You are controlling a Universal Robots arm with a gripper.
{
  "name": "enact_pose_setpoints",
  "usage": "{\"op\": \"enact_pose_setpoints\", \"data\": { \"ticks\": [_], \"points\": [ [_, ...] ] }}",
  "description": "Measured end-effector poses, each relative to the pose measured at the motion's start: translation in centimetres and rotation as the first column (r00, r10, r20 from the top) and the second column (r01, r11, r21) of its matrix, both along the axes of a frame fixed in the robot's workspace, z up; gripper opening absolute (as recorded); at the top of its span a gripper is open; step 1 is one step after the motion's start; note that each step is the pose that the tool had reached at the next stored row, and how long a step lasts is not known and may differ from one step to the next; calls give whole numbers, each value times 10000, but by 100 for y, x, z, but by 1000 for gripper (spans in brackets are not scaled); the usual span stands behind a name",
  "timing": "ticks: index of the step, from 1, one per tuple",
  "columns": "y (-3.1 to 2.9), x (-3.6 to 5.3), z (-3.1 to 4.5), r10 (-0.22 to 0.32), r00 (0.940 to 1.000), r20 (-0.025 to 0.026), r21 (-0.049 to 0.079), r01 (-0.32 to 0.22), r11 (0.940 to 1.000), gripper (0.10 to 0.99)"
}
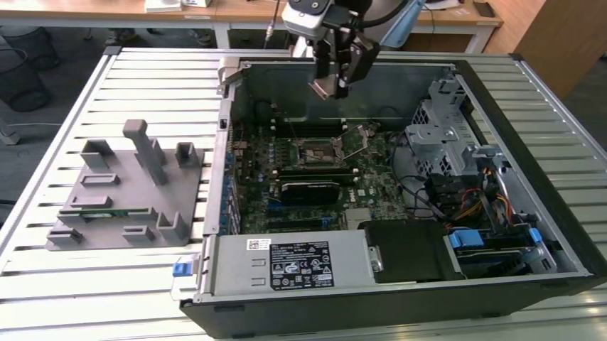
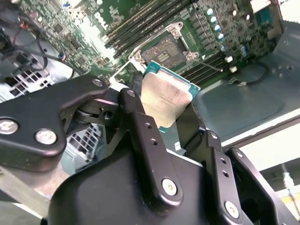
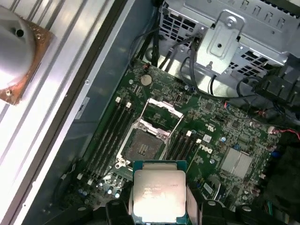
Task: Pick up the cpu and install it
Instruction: 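Place the cpu into insertion slot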
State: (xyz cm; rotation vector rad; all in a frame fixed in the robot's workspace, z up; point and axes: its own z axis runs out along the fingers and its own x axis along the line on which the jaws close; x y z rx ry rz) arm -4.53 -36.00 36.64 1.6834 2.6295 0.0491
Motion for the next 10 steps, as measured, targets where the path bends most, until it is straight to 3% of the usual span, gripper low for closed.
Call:
{"op": "enact_pose_setpoints", "data": {
  "ticks": [5, 10],
  "points": [
    [1, 0, -21, -843, 9964, 0, 0, 843, 9964, 537],
    [2, 0, -50, -1722, 9851, 0, 0, 1722, 9851, 537]
  ]
}}
